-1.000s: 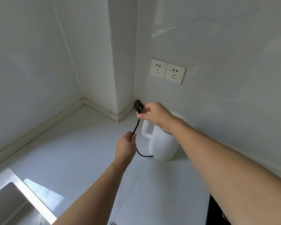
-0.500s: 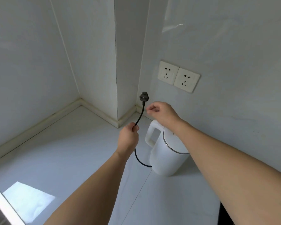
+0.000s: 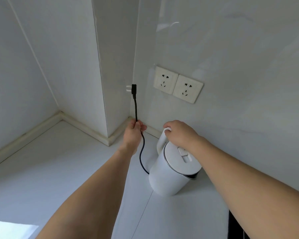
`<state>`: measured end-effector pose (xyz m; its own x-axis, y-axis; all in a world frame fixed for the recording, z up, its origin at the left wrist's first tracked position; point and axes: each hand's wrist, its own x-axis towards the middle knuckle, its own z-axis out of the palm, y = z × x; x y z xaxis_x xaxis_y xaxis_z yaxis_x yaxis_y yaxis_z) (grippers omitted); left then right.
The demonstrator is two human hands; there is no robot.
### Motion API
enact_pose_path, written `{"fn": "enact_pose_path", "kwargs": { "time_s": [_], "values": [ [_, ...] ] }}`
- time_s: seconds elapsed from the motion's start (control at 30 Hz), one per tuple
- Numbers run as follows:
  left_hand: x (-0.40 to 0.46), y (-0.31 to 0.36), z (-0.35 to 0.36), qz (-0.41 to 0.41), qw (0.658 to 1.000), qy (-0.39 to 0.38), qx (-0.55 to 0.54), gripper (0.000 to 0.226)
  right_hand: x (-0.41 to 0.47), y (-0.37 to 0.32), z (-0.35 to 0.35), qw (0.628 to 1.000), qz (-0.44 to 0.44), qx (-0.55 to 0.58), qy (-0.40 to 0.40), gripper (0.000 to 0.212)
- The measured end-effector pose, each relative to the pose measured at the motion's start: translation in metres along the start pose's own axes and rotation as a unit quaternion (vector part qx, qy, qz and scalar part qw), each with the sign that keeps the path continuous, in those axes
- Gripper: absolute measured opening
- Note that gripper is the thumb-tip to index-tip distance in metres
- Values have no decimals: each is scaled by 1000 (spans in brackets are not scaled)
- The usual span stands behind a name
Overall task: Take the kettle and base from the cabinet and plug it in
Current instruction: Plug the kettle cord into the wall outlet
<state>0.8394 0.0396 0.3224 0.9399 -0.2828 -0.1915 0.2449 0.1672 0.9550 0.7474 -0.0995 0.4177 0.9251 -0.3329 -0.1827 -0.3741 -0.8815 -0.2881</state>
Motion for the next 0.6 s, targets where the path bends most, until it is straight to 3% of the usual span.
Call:
{"fn": "enact_pose_path", "kwargs": {
  "time_s": [0.3, 0.43, 0.5, 0.6],
  "values": [
    [7, -1, 58, 20, 997, -72, 30, 27, -9, 34, -15, 992, 110, -54, -3, 38],
    [0, -5, 75, 38, 989, -124, 68, 29, -7, 41, -22, 989, 134, -58, 22, 27],
    [-3, -6, 79, 45, 985, -143, 85, 29, -3, 40, -31, 990, 119, -4, 81, 27],
    [-4, -6, 78, 54, 979, -156, 116, 29, 5, 35, -49, 971, 72, 163, 159, 28]
  ]
}}
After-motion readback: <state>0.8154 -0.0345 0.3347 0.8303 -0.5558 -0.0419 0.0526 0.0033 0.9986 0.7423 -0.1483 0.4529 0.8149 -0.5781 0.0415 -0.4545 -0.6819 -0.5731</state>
